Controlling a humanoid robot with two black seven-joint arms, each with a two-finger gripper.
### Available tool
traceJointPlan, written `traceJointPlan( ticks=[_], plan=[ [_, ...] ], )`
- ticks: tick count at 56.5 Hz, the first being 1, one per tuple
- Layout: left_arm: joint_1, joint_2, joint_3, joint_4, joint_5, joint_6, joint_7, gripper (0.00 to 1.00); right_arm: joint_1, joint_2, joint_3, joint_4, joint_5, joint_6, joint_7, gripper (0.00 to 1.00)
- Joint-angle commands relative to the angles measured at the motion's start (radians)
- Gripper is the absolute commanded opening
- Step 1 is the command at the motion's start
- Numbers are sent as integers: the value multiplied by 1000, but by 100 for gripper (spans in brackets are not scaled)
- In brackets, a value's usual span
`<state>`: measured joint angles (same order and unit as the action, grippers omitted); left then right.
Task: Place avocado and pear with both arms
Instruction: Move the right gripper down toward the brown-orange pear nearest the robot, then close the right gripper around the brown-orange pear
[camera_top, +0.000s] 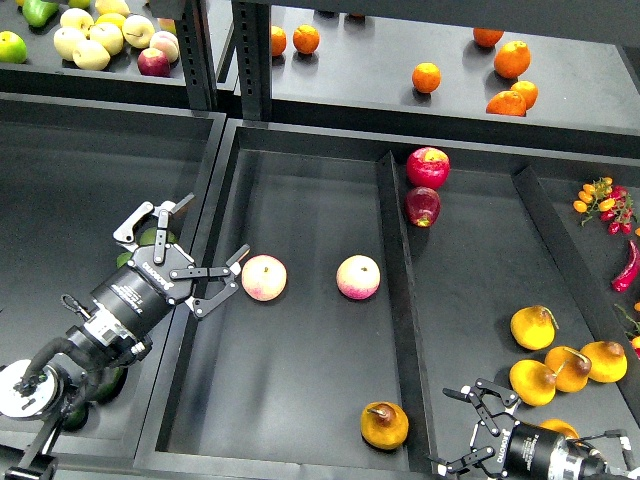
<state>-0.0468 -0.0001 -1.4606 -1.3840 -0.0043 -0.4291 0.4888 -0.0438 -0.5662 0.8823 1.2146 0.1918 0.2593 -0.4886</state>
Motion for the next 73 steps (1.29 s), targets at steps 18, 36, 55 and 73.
traceJointPlan(
  ticks=[18, 36, 55, 73],
  plan=[
    [27, 0, 2, 0, -6, -42, 0, 99, 116, 94, -80, -121, -2, -2, 0, 100],
    [27, 0, 3, 0, -6, -45, 0, 99, 180, 147, -143, -199, -3, -2, 0, 100],
    [27, 0, 8, -1, -6, -53, 0, 99, 189, 201, -164, -250, -6, -11, 0, 98],
    [27, 0, 8, -1, -6, -57, 0, 99, 193, 249, -149, -290, -23, -15, 0, 78]
  ],
)
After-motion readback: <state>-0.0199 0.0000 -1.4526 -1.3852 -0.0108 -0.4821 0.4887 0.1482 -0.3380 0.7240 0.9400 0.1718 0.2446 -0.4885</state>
